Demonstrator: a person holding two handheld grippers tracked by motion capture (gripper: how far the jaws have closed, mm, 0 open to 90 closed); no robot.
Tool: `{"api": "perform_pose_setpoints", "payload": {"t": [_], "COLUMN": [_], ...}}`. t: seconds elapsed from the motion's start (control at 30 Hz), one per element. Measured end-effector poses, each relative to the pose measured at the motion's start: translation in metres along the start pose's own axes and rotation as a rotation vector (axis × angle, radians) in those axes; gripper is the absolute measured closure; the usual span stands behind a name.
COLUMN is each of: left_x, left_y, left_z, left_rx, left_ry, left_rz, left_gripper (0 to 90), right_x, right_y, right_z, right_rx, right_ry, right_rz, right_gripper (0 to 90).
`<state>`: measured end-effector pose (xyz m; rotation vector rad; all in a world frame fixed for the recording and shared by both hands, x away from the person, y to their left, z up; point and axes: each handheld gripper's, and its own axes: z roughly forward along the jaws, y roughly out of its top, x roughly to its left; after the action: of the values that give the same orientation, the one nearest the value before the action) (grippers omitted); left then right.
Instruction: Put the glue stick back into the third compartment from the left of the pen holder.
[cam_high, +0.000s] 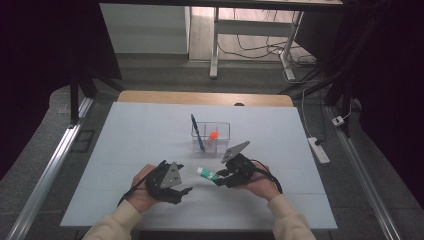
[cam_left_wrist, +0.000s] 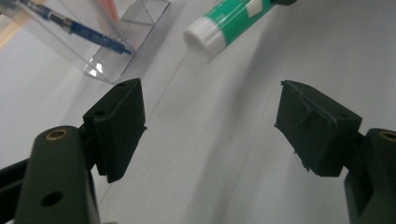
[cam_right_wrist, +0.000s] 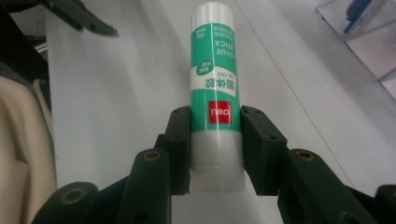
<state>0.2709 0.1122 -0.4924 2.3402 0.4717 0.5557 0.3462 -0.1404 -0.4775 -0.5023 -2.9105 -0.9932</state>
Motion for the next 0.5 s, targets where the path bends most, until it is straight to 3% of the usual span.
{"api": "perform_pose_setpoints", "payload": {"t": [0.2,0.5], "left_x": [-0.001,-0.007], "left_y": [0.005,0.010], "left_z": [0.004,0.012], "left_rx": [-0.006,0.016], "left_ry": [-0.012,-0.017], "left_rz": [0.028,0.086], "left_gripper": [23.5,26.0], "right_x": [0.001,0.004], "right_y": [0.006,0.014], "right_z": [0.009,0.020], "right_rx": [0.033,0.025], "right_ry": [0.026,0.086], "right_rz": [0.018,0.025], "right_gripper": [64.8,64.8]}}
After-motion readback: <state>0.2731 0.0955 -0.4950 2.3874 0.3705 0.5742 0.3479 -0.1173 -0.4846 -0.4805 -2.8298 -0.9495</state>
